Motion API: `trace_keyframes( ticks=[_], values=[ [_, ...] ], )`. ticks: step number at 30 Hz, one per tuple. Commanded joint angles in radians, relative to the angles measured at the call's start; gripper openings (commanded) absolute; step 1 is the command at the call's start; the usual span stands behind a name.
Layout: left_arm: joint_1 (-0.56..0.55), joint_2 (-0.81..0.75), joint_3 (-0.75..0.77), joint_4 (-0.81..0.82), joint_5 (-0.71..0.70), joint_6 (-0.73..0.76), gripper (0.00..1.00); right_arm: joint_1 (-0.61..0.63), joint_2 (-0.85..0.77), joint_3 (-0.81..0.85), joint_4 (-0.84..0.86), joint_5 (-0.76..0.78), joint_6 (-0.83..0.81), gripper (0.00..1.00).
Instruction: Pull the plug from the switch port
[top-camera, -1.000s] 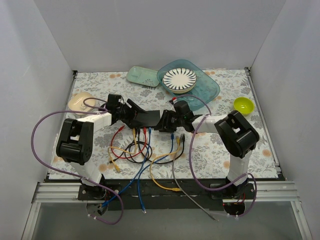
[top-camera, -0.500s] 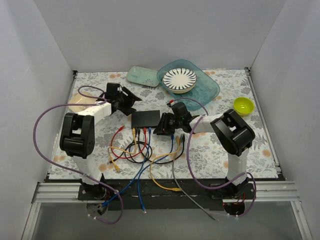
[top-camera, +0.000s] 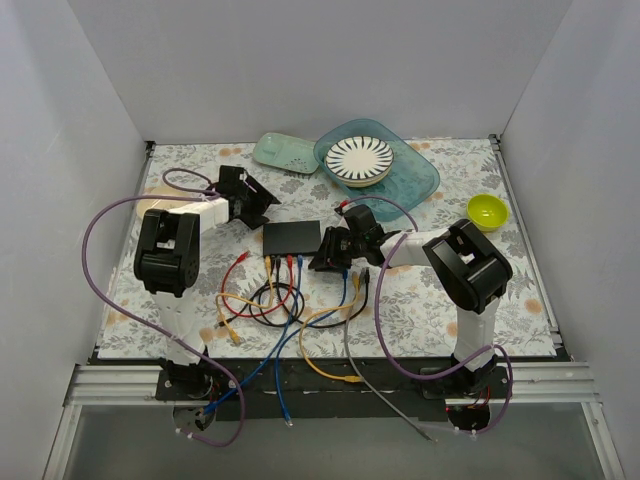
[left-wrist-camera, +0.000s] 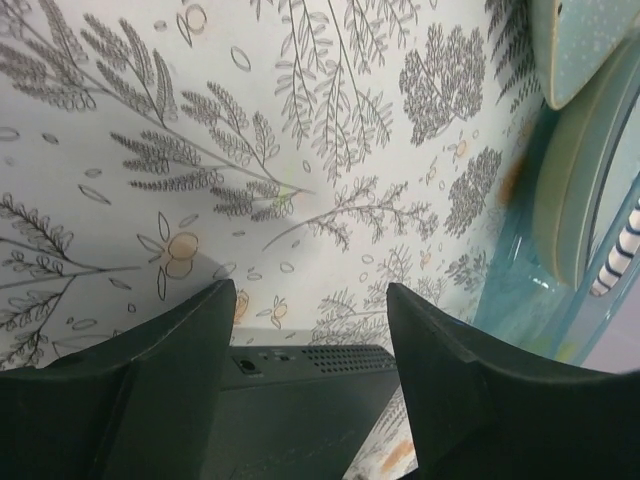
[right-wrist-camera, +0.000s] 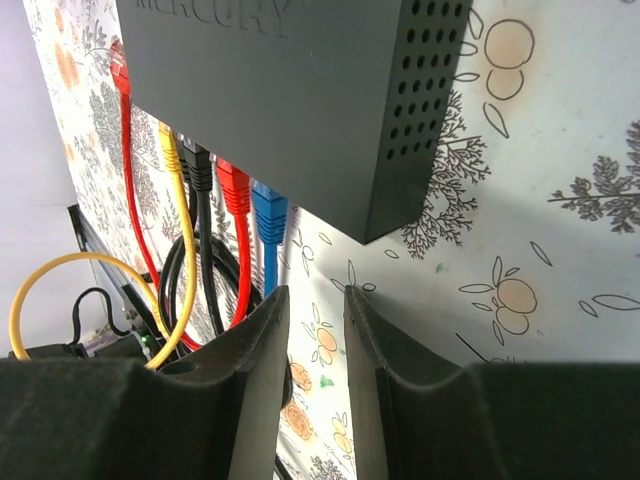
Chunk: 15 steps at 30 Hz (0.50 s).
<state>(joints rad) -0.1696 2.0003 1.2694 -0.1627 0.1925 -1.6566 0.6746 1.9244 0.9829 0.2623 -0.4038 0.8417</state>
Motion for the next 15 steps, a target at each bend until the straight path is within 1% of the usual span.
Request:
trace_keyframes(
  ticks=[1,5,8,11,14,15],
  values=[
    [-0.024,-0.067,-0.108,-0.040,0.047,0.018,0.63,-0.001,-0.015,-0.003,-0.025,0.026,0.010,0.37],
    [-0.027,-0.153,-0.240,-0.020,0.067,0.006,0.63,-0.009,0.019,0.025,-0.005,0.023,0.037,0.38],
    [-0.027,-0.210,-0.283,-0.024,0.052,0.014,0.63,-0.015,0.028,0.043,-0.005,0.039,0.048,0.39],
    [-0.016,-0.241,-0.286,-0.050,0.029,0.014,0.64,-0.020,0.022,0.049,-0.011,0.051,0.042,0.39],
    [-0.001,-0.284,-0.259,-0.096,-0.013,-0.006,0.66,-0.020,-0.008,0.045,-0.051,0.066,0.010,0.40],
    [0.010,-0.305,-0.228,-0.110,-0.033,-0.012,0.67,-0.020,-0.018,0.036,-0.054,0.068,0.008,0.42]
  ],
)
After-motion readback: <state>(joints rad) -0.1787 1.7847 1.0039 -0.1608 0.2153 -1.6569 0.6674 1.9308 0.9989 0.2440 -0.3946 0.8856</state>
